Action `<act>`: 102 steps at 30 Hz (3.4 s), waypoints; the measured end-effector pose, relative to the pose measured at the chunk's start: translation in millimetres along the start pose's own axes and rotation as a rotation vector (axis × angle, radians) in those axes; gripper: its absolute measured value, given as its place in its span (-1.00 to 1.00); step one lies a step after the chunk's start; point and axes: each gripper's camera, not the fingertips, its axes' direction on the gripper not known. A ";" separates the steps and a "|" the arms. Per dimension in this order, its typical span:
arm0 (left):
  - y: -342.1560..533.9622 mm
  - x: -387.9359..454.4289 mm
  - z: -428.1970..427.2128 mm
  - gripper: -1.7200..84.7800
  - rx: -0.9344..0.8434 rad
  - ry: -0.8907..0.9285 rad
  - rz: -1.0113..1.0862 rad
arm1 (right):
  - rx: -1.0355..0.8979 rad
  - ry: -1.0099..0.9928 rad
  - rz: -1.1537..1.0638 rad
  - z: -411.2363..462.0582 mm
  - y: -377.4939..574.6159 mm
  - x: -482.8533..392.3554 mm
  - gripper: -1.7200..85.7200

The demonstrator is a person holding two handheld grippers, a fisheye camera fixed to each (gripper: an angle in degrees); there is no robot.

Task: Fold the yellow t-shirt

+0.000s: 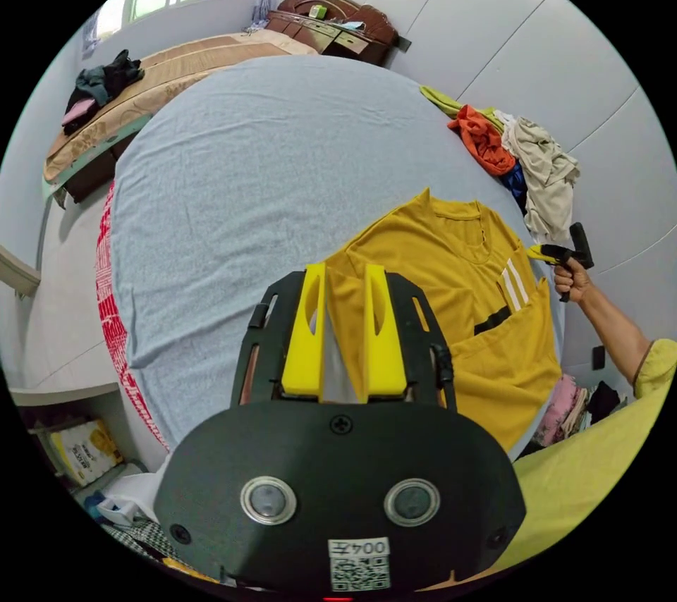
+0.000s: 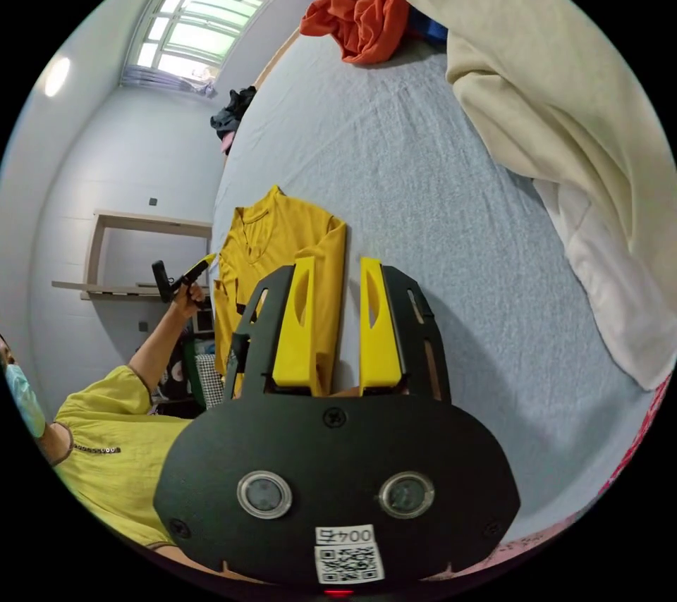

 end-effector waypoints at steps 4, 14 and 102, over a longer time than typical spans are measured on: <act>-31.8 -11.9 13.5 -0.75 -0.070 0.028 0.016 | 0.007 -0.103 0.001 23.1 -28.2 37.5 -0.74; -94.8 -41.5 26.2 -0.75 -0.106 0.178 0.069 | -0.047 -0.245 0.005 102.4 -97.8 98.8 -0.74; -299.6 -171.3 -84.0 -0.86 0.103 0.191 0.118 | 0.149 0.078 -0.281 371.9 -389.3 90.9 -0.81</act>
